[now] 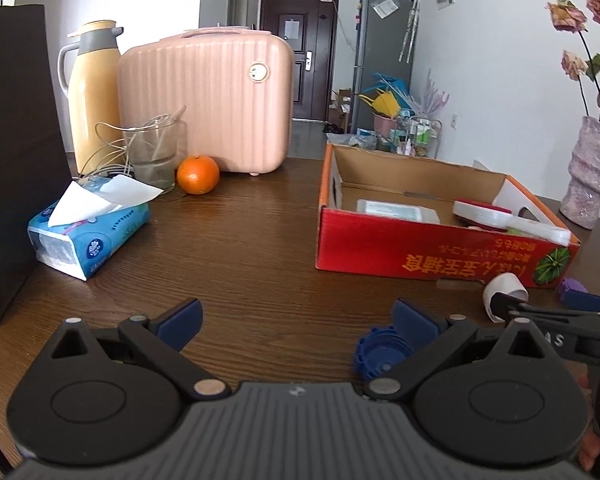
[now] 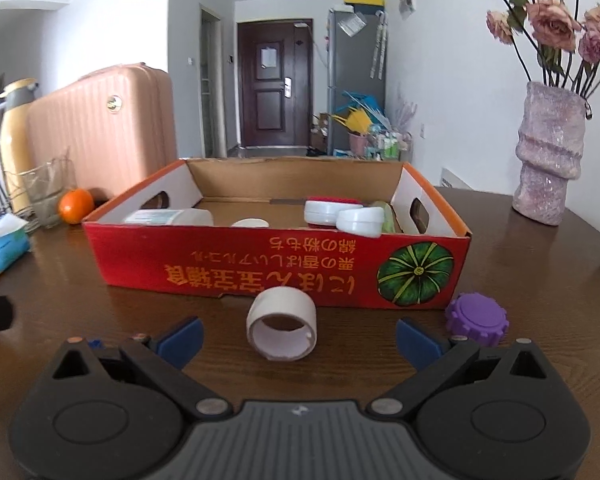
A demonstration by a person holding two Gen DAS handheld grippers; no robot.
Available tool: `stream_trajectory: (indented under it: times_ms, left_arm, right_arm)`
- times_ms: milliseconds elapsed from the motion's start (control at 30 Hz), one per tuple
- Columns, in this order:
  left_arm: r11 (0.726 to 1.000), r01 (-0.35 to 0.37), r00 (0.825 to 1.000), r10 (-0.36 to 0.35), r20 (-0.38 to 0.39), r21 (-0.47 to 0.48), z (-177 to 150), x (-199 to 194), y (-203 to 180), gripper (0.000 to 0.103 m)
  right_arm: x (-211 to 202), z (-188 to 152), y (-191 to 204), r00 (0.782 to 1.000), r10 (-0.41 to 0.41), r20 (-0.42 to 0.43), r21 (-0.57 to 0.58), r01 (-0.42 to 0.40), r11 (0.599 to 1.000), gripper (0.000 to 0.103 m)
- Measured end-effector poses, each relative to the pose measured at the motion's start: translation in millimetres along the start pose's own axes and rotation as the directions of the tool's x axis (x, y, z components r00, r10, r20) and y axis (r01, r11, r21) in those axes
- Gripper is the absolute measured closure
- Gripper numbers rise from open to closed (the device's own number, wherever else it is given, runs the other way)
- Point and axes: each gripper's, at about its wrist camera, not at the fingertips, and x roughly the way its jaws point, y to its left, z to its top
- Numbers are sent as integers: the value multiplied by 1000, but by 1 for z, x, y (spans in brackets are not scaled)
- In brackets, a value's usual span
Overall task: Organize rigid objects
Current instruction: 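Move the right tool to the white tape roll while the left tool approaches the blue cap, then close the right tool on the white tape roll and lift it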
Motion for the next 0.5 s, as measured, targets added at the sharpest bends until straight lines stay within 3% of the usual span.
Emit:
stream_trajectory:
  times_ms: [333,367,467,500]
  left_arm:
    - [1000,2,1000,-2,-2,4,1,1,-1,0]
    - [1000,1,1000,-1,-3,3,1,1,-1,0]
    - [1000,1,1000,-1,-5,2,0,2,-1,0]
    - [1000,1,1000,-1,-5,2,0,2,-1,0]
  right_arm:
    - [32,9,8,998,-42,-56,29,44,999,12]
    - [35,10,8,997,-44,-65,29,46,999,19]
    - [39,9,6,995,-8,-103,43,12,999,60]
    - [38,8,5,994,2,-106,50,4,999,61]
